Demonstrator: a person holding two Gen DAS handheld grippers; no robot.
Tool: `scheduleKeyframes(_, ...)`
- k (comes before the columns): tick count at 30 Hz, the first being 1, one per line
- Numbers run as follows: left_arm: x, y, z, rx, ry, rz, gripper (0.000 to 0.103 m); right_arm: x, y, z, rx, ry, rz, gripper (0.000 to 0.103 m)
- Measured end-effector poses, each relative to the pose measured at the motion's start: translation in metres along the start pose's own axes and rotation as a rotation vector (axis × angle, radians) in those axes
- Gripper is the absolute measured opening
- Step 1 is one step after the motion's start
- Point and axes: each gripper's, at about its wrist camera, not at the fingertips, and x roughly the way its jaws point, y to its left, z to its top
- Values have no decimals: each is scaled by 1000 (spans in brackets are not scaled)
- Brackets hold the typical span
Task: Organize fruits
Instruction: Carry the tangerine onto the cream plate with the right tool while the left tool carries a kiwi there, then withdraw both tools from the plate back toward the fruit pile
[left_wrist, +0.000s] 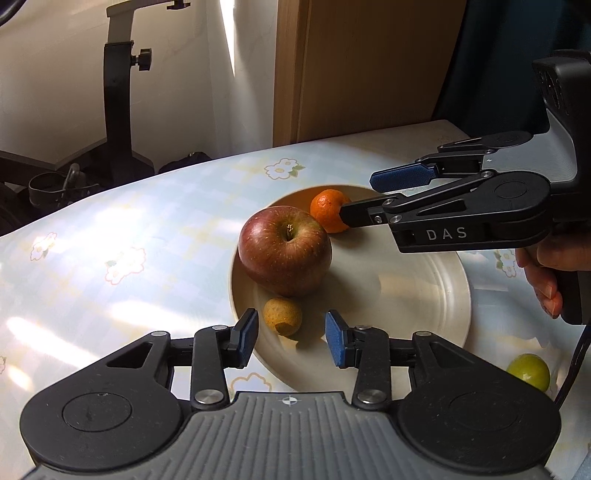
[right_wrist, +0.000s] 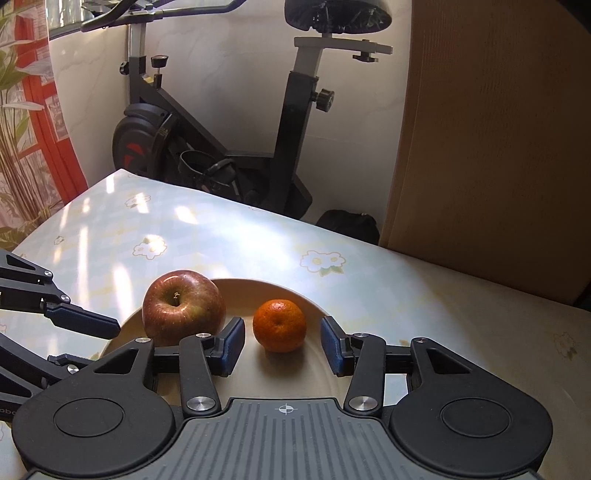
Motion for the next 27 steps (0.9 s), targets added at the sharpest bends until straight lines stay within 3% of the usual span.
scheduleKeyframes(27,-92,51,-46,-79,-103,44,42,-74,53,-31,82,-55,7,43)
